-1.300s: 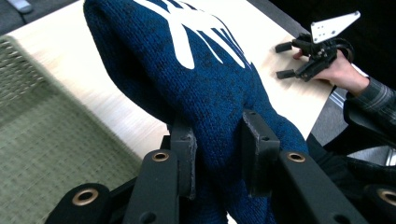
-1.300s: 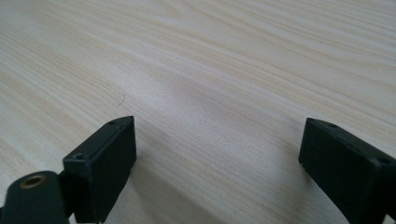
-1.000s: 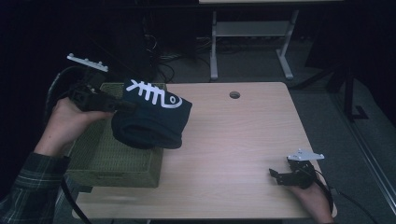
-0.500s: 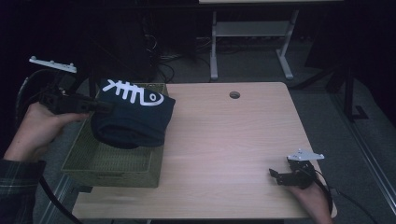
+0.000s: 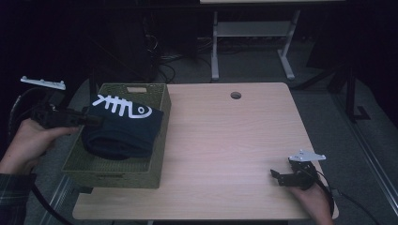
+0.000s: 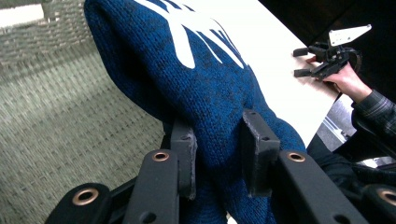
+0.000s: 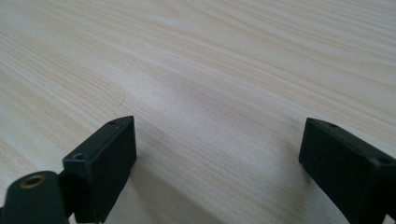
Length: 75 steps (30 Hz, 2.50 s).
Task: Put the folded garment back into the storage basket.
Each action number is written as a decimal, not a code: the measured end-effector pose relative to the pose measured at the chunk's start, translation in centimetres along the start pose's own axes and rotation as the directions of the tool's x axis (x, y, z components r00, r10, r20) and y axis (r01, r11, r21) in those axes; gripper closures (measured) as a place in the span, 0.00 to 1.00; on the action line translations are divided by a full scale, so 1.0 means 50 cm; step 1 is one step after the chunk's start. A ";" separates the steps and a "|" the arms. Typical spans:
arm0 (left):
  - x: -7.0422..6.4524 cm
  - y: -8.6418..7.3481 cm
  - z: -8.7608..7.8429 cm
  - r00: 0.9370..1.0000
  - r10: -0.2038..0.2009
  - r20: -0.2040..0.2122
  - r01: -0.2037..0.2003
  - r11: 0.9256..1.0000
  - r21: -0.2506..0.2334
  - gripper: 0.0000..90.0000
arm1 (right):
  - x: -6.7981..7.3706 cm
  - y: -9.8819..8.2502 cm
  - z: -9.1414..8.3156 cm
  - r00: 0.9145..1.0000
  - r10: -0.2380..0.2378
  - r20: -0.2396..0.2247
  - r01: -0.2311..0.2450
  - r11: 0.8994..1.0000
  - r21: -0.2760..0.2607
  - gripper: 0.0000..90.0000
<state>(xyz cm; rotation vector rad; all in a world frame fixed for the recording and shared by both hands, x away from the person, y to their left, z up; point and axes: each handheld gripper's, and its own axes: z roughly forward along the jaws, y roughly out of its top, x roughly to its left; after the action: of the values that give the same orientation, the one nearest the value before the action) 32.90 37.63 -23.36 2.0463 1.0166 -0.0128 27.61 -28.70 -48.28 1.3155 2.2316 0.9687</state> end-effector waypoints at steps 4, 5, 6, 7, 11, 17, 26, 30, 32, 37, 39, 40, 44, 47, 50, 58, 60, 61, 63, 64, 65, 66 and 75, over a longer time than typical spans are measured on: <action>0.019 -0.022 0.006 1.000 -0.024 0.007 0.024 1.000 -0.002 0.77 | 0.000 0.000 0.000 1.000 0.000 0.000 0.000 1.000 0.000 0.12; 0.023 -0.028 0.008 0.999 -0.031 0.009 0.031 1.000 -0.003 0.77 | 0.000 0.000 0.000 1.000 0.000 0.000 0.000 1.000 0.000 0.12; 0.028 -0.032 0.009 0.999 -0.037 0.011 0.037 0.999 -0.003 0.77 | 0.000 0.000 0.000 1.000 0.000 0.000 0.000 1.000 0.000 0.12; 0.033 -0.037 0.011 0.999 -0.041 0.013 0.041 0.999 -0.004 0.77 | 0.000 0.000 0.000 1.000 0.000 0.000 0.000 1.000 0.000 0.12; 0.050 -0.054 0.023 0.998 -0.065 0.026 0.065 0.998 -0.006 0.77 | 0.000 0.000 0.000 1.000 -0.001 0.000 0.001 1.000 0.000 0.12; 0.065 -0.069 0.025 0.996 -0.084 0.024 0.084 0.996 -0.010 0.77 | 0.000 0.000 0.000 1.000 -0.001 0.000 0.001 1.000 0.000 0.12; 0.082 -0.088 0.040 0.993 -0.116 0.027 0.116 0.993 0.004 0.77 | 0.000 0.000 0.000 1.000 -0.001 0.000 0.001 1.000 0.000 0.12; 0.097 -0.098 0.044 0.991 -0.131 0.020 0.131 0.991 0.010 0.77 | 0.000 0.000 0.000 1.000 -0.002 0.000 0.002 1.000 0.000 0.12; 0.103 -0.103 0.048 0.990 -0.141 0.022 0.140 0.990 0.016 0.77 | 0.000 0.000 0.000 1.000 -0.001 0.000 0.001 1.000 0.000 0.12; 0.117 -0.114 0.079 0.988 -0.153 0.021 0.151 0.986 0.063 0.77 | 0.000 0.000 0.000 1.000 -0.001 0.000 0.001 1.000 0.000 0.12; 0.123 -0.117 0.089 0.987 -0.155 0.033 0.153 0.986 0.067 0.77 | 0.000 0.000 0.000 1.000 -0.001 0.000 0.001 1.000 0.000 0.12; 0.125 -0.118 0.093 0.986 -0.159 0.040 0.156 0.985 0.068 0.77 | 0.000 0.000 0.000 1.000 -0.001 0.000 0.001 1.000 0.000 0.12; 0.136 -0.121 0.107 0.990 -0.139 -0.010 0.139 0.986 0.095 0.77 | 0.000 0.000 0.000 1.000 -0.001 0.000 0.001 1.000 0.000 0.12; 0.147 -0.125 0.113 0.991 -0.129 -0.046 0.134 0.985 0.112 0.75 | 0.000 0.000 0.000 1.000 -0.001 0.000 0.001 1.000 0.000 0.12; 0.157 -0.131 0.118 0.990 -0.126 -0.067 0.134 0.984 0.121 0.73 | 0.000 0.000 0.000 1.000 -0.001 0.000 0.001 1.000 0.000 0.12; 0.167 -0.132 0.116 0.982 -0.099 -0.162 0.121 0.983 0.135 0.57 | 0.000 0.000 0.000 1.000 -0.001 0.000 0.001 1.000 0.000 0.12; 0.169 -0.131 0.110 0.977 -0.097 -0.193 0.123 0.984 0.128 0.52 | 0.000 0.000 0.000 1.000 -0.001 0.000 0.001 1.000 0.000 0.12; 0.170 -0.131 0.108 0.973 -0.093 -0.213 0.123 0.983 0.134 0.48 | 0.000 0.000 0.000 1.000 -0.001 0.000 0.001 1.000 0.000 0.12; 0.169 -0.131 0.108 0.964 -0.087 -0.250 0.126 0.982 0.143 0.41 | 0.000 0.000 0.000 1.000 -0.001 0.000 0.001 1.000 0.000 0.12; 0.170 -0.131 0.107 0.961 -0.082 -0.263 0.124 0.981 0.148 0.38 | 0.000 0.000 0.000 1.000 -0.001 0.000 0.001 1.000 0.000 0.12; 0.170 -0.132 0.105 0.957 -0.082 -0.279 0.127 0.981 0.149 0.35 | 0.000 0.000 0.000 1.000 -0.001 0.000 0.001 1.000 0.000 0.12; 0.170 -0.132 0.104 0.952 -0.083 -0.295 0.131 0.980 0.148 0.33 | 0.000 0.000 0.000 1.000 -0.001 0.000 0.001 1.000 0.000 0.12; 0.155 -0.135 0.091 0.934 -0.088 -0.347 0.138 0.983 0.121 0.20 | 0.000 0.000 0.000 1.000 -0.001 -0.001 0.001 1.000 0.000 0.12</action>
<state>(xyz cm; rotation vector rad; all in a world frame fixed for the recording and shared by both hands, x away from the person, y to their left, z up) 35.12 41.80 -33.57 2.1640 1.3824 0.2221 27.61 -28.69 -48.28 1.3146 2.2327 0.9689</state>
